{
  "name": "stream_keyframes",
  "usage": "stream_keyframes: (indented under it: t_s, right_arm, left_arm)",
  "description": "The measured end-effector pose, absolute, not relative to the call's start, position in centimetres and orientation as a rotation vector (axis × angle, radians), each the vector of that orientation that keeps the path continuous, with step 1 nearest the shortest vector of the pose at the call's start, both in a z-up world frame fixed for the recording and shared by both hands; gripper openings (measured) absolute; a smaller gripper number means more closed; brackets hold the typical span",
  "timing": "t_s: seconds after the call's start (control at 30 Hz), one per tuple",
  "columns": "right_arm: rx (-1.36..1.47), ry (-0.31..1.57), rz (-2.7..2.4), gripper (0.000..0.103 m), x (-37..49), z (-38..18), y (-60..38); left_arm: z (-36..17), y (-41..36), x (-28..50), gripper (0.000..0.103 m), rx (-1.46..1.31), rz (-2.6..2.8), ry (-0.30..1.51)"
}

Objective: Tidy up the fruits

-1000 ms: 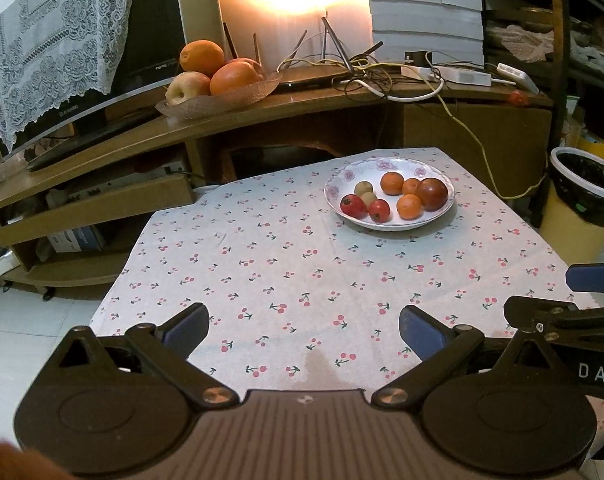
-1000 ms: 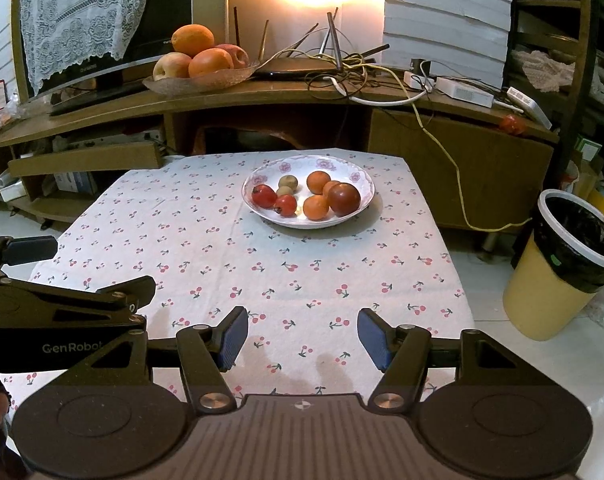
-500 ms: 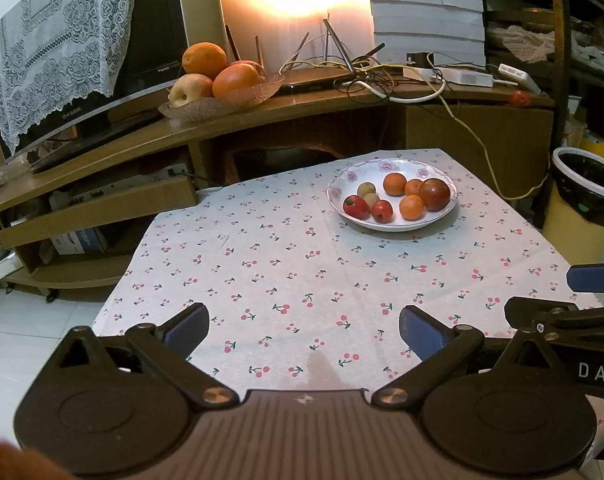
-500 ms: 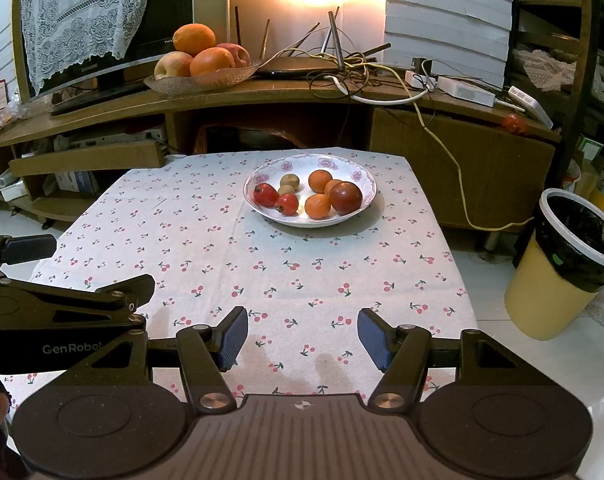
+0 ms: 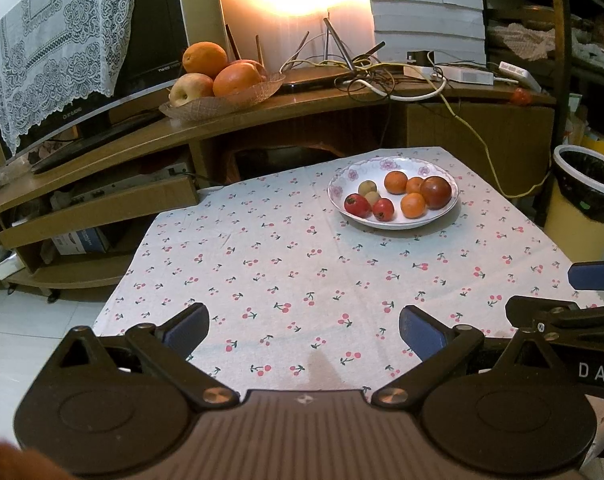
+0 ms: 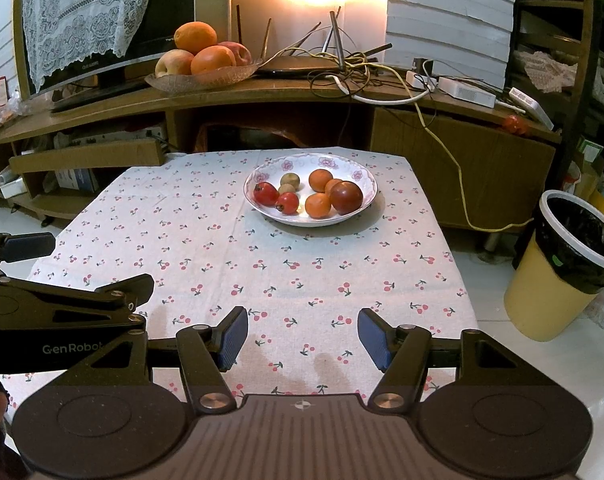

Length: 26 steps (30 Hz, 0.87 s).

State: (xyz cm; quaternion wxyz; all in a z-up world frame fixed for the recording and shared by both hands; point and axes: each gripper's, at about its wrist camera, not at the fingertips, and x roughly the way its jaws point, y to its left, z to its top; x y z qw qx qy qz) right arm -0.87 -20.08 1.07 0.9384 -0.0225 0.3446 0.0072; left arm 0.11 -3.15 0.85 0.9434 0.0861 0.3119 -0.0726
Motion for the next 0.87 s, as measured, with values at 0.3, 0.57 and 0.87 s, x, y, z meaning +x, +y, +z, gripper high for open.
stream_keyframes:
  t_s: [0.3,0.57,0.87]
  right_arm:
    - [-0.048,0.703,0.014,0.062,-0.87,1.08,-20.06]
    - [-0.046,0.704,0.014,0.062,-0.85,1.09,-20.04]
    - [-0.047,0.704,0.014,0.062,-0.86,1.09,-20.04]
  left_arm:
    - [0.87,-3.19,0.09,0.103,0.176,-0.147,0.635]
    - [0.78,-2.89,-0.1,0.103,0.177,-0.143,0.633]
    - [0.8,-2.78,-0.13,0.103,0.179,-0.141,0.631]
